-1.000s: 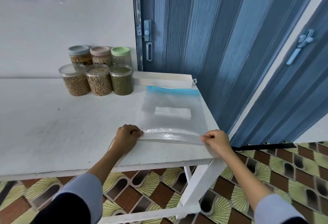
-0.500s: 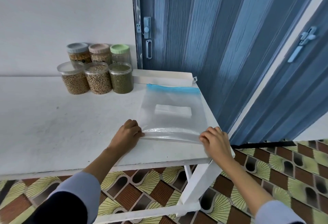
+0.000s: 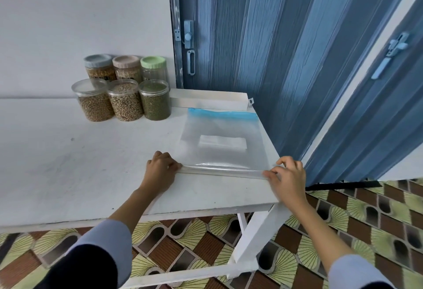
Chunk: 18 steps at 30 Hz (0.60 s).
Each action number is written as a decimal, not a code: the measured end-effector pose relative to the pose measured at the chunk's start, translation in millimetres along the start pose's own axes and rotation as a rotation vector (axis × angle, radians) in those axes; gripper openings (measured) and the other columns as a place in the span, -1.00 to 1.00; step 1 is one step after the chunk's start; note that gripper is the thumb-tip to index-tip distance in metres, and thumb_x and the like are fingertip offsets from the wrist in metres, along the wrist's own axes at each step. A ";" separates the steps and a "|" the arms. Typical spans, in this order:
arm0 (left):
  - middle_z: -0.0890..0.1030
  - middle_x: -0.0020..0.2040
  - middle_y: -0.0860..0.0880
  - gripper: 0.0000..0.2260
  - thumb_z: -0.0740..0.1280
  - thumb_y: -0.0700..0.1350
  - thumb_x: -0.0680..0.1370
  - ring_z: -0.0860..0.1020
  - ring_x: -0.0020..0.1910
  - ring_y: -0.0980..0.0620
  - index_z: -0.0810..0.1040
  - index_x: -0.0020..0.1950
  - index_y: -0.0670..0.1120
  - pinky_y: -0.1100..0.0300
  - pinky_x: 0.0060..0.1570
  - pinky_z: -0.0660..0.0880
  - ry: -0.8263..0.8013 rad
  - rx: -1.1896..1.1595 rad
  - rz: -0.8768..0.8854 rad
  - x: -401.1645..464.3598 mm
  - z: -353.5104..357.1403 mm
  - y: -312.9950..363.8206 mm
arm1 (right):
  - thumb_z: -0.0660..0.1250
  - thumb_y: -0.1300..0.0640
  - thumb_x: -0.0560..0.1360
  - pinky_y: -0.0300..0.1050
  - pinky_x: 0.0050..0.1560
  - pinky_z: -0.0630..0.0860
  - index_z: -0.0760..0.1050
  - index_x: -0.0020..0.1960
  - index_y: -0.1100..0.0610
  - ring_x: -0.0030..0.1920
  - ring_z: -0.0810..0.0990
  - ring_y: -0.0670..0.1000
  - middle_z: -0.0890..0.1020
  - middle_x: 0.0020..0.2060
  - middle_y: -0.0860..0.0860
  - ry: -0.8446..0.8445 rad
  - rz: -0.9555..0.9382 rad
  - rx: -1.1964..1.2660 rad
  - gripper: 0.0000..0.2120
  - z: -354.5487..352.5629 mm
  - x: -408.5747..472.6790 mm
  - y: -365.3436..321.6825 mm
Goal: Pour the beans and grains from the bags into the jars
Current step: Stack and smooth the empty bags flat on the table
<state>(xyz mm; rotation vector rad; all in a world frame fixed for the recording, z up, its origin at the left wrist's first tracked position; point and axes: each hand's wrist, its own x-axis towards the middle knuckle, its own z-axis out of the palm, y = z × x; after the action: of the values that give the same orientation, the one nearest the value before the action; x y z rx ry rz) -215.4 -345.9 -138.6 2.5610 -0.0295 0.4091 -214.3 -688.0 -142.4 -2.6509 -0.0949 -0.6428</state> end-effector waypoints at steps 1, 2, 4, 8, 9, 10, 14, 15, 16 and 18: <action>0.59 -0.18 -0.06 -0.83 0.34 -0.15 0.55 0.43 -0.04 -0.09 0.68 -0.15 -0.18 0.07 -0.07 0.33 -0.021 -0.005 -0.056 3.7 -0.2 2.1 | 0.43 -0.01 0.45 0.00 -0.02 0.31 0.67 -0.25 0.19 -0.05 0.33 0.08 0.51 -0.07 0.02 -0.021 0.049 0.009 -0.73 0.3 2.7 -3.6; 0.60 -0.21 -0.07 -0.81 0.35 -0.13 0.55 0.46 -0.05 -0.10 0.67 -0.19 -0.19 0.07 -0.06 0.34 -0.043 -0.019 -0.111 7.3 -1.1 3.8 | 0.43 -0.01 0.46 0.00 0.00 0.31 0.67 -0.23 0.19 -0.02 0.32 0.07 0.46 -0.07 -0.02 -0.053 0.102 0.020 -0.73 -0.2 5.3 -7.0; 0.62 -0.24 -0.09 -0.76 0.36 -0.11 0.53 0.50 -0.13 -0.12 0.59 -0.32 -0.16 0.09 -0.05 0.36 -0.089 -0.066 -0.216 15.0 -4.0 5.8 | 0.40 -0.05 0.48 -0.02 0.04 0.30 0.66 -0.20 0.18 0.02 0.29 0.05 0.38 -0.06 -0.07 -0.120 0.198 0.040 -0.71 -2.1 11.1 -11.6; 0.58 -0.20 -0.12 -0.79 0.41 -0.09 0.50 0.50 -0.10 -0.14 0.47 -0.27 -0.13 0.12 -0.07 0.38 -0.124 -0.084 -0.318 24.0 -1.1 10.2 | 0.42 -0.06 0.45 -0.03 0.09 0.29 0.64 -0.17 0.15 0.08 0.30 0.08 0.33 -0.03 -0.07 -0.189 0.255 0.013 -0.75 -5.2 17.4 -18.8; 0.55 -0.18 -0.14 -0.80 0.43 -0.10 0.48 0.47 -0.08 -0.15 0.44 -0.21 -0.14 0.11 -0.10 0.37 -0.121 -0.094 -0.328 25.6 0.0 12.0 | 0.43 -0.03 0.44 -0.01 0.13 0.29 0.62 -0.13 0.14 0.09 0.32 0.09 0.34 -0.01 -0.05 -0.188 0.233 -0.022 -0.78 -5.8 17.8 -21.3; 0.51 -0.16 -0.14 -0.77 0.45 -0.13 0.45 0.45 -0.08 -0.15 0.40 -0.16 -0.14 0.09 -0.11 0.36 -0.107 -0.091 -0.321 26.1 1.1 12.8 | 0.44 0.01 0.44 0.02 0.16 0.28 0.59 -0.09 0.13 0.11 0.33 0.11 0.35 0.03 -0.02 -0.178 0.196 -0.054 -0.81 -5.3 17.4 -23.9; 0.46 -0.18 -0.21 -0.89 0.37 -0.42 0.38 0.44 -0.11 -0.19 0.48 -0.25 -0.27 -0.06 -0.17 0.46 -0.012 0.053 0.027 23.3 5.9 16.6 | 0.34 0.40 0.41 -0.02 0.00 0.26 0.52 -0.10 0.16 0.04 0.38 0.11 0.46 0.00 0.04 -0.171 -0.094 -0.100 -0.83 -2.0 16.1 -33.0; 0.47 -0.25 -0.24 -0.85 0.32 -0.51 0.33 0.48 -0.18 -0.22 0.47 -0.31 -0.29 -0.06 -0.26 0.48 -0.011 0.092 0.128 21.1 7.4 17.6 | 0.28 0.49 0.36 -0.04 -0.07 0.24 0.50 -0.14 0.17 -0.01 0.42 0.12 0.49 -0.07 0.04 -0.214 -0.164 -0.097 -0.76 0.0 15.0 -36.1; 0.47 -0.31 -0.24 -0.81 0.29 -0.56 0.26 0.50 -0.26 -0.24 0.44 -0.35 -0.29 -0.02 -0.36 0.48 -0.043 0.111 0.178 19.0 7.2 19.2 | 0.25 0.54 0.30 -0.06 -0.14 0.24 0.48 -0.18 0.18 -0.08 0.46 0.14 0.51 -0.15 0.05 -0.247 -0.212 -0.092 -0.71 2.1 13.6 -38.7; 0.46 -0.39 -0.19 -0.71 0.35 -0.57 0.10 0.51 -0.39 -0.21 0.42 -0.38 -0.25 0.12 -0.54 0.42 -0.100 0.229 0.246 15.9 4.8 24.0 | 0.27 0.57 0.24 -0.08 -0.23 0.26 0.45 -0.25 0.19 -0.21 0.51 0.17 0.51 -0.27 0.06 -0.245 -0.259 -0.096 -0.70 6.7 13.7 -37.2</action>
<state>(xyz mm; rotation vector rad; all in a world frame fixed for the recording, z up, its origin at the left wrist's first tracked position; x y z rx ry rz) -201.4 -367.9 -125.5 2.8130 -0.3555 0.3953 -205.2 -651.7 -127.8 -2.8255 -0.4949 -0.4053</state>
